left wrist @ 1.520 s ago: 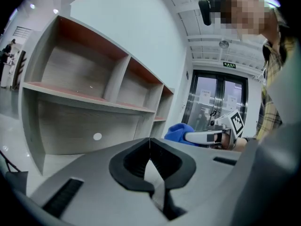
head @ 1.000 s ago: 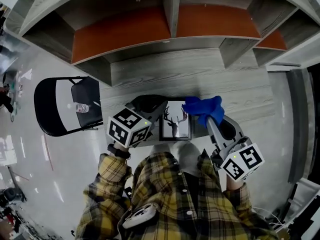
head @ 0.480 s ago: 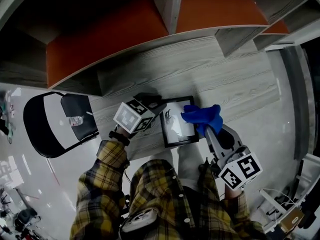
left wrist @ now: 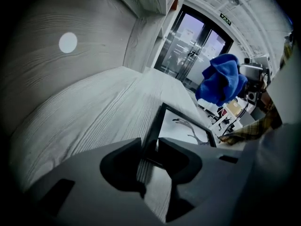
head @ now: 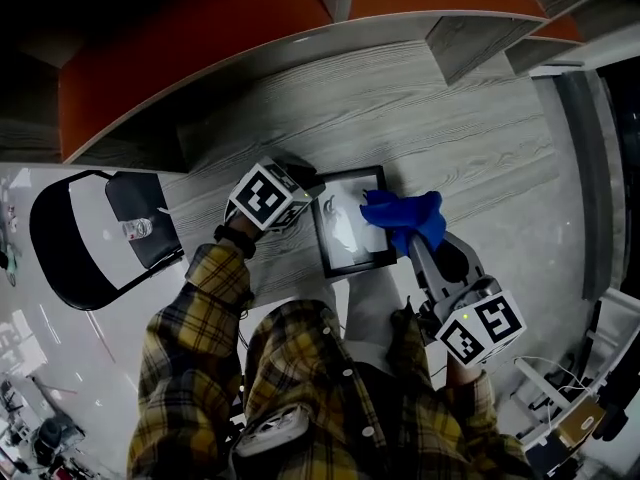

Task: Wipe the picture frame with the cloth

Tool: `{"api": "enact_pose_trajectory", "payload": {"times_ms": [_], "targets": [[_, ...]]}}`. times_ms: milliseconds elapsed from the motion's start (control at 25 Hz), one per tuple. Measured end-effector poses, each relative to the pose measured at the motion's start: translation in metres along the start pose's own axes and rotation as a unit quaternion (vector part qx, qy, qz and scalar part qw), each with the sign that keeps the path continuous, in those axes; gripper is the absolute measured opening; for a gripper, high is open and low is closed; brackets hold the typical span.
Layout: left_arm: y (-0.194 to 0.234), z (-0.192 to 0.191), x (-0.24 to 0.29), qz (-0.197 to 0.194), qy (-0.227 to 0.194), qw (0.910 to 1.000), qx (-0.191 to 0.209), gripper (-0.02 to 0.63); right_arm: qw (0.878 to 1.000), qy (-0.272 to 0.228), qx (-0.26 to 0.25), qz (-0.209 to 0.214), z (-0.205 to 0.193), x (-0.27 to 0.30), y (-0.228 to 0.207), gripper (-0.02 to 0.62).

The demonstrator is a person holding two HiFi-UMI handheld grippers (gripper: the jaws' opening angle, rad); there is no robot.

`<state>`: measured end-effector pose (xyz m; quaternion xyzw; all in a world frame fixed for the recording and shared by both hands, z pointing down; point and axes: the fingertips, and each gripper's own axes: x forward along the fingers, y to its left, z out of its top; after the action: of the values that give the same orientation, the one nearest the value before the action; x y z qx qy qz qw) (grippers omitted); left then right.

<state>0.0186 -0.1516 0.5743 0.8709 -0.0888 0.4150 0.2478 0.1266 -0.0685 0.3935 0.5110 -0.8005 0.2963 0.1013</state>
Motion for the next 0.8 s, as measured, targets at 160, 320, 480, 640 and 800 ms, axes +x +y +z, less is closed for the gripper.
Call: {"api": "enact_pose_trajectory", "payload": {"times_ms": [160, 320, 480, 640, 800], "targets": [[0.001, 0.000, 0.004, -0.002, 0.003, 0.9999, -0.015, 0.114, 1.000, 0.009, -0.013, 0.005, -0.002, 0.008, -0.002, 0.052], [0.003, -0.002, 0.004, -0.005, 0.013, 0.9993, -0.033, 0.114, 0.998, 0.023, -0.050, 0.005, 0.001, 0.029, -0.005, 0.052], [0.002, 0.000, 0.005, -0.005, 0.017, 0.9994, -0.031, 0.112, 0.990, 0.064, -0.124, -0.002, -0.005, 0.068, -0.018, 0.052], [0.002, 0.000, 0.004, -0.009, 0.012, 0.9994, -0.030, 0.112, 0.974, 0.137, -0.178, -0.013, -0.033, 0.119, -0.041, 0.052], [0.002, -0.001, 0.004, -0.012, 0.010, 0.9994, -0.032, 0.110, 0.952, 0.211, -0.220, -0.033, -0.066, 0.153, -0.063, 0.052]]}}
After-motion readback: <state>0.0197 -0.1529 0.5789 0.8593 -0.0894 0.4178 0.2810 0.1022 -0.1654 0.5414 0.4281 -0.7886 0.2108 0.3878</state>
